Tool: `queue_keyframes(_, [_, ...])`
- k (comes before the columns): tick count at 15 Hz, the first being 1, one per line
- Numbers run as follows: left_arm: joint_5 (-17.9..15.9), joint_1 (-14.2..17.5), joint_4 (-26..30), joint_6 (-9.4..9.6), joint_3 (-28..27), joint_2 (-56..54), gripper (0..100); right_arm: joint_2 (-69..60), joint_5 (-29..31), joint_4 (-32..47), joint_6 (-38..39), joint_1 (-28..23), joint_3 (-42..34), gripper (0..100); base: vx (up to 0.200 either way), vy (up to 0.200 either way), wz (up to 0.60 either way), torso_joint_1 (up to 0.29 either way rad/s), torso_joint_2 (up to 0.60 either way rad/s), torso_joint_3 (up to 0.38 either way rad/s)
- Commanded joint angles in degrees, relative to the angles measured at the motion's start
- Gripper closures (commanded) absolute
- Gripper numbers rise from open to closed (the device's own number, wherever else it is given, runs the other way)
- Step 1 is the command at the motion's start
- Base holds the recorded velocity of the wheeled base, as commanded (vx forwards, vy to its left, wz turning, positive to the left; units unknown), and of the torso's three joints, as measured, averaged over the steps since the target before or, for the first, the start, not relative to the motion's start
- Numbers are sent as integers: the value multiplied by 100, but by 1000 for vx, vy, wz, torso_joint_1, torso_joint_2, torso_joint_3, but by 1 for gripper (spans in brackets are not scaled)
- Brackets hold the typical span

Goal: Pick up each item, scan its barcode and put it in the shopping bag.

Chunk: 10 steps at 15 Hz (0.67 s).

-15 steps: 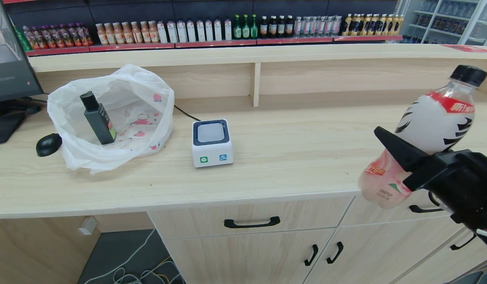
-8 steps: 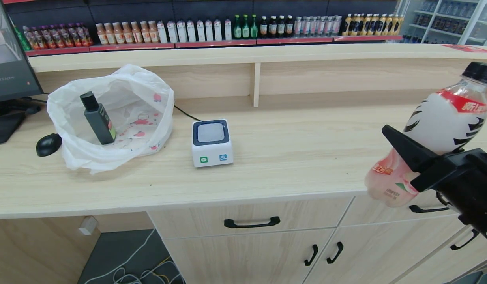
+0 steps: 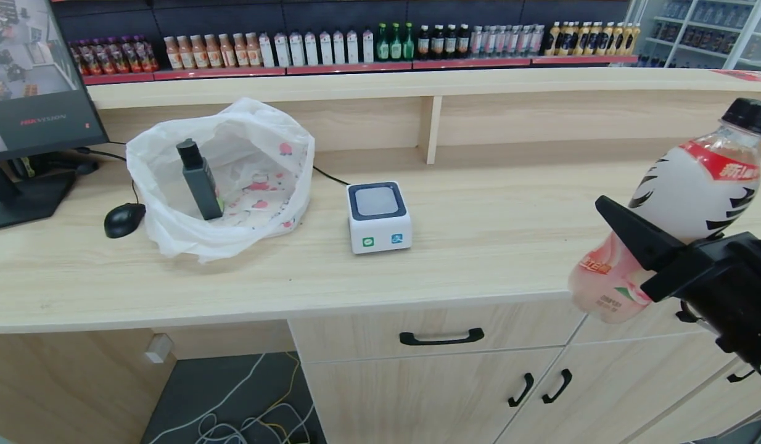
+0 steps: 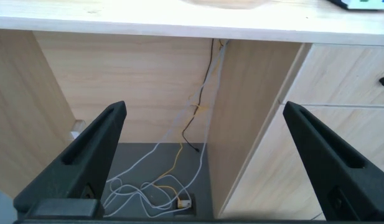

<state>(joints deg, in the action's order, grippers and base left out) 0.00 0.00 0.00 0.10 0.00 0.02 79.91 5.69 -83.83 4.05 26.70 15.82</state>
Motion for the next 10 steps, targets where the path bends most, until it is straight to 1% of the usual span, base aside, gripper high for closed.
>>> queue_keyframes(1, [0, -9, 0, -1, 0, -2, 0, 33, -7, -1, 0, 2, 8, 100, 0, 200, 0, -2, 2, 2])
queue_keyframes(8, [0, 0, 0, -10, 0, -2, 0, 51, -86, -45, -9, 2, 17, 100, 0, 200, 0, 2, 2, 3])
queue_keyframes(9, [0, -9, 0, -1, 0, -2, 0, 69, -77, -45, -9, 64, 52, 100, 0, 200, 0, 12, 7, 2])
queue_keyframes(10, [0, -9, 0, -1, 0, -2, 0, 86, -86, -45, -9, 81, 61, 100, 0, 0, 0, 0, 0, 0])
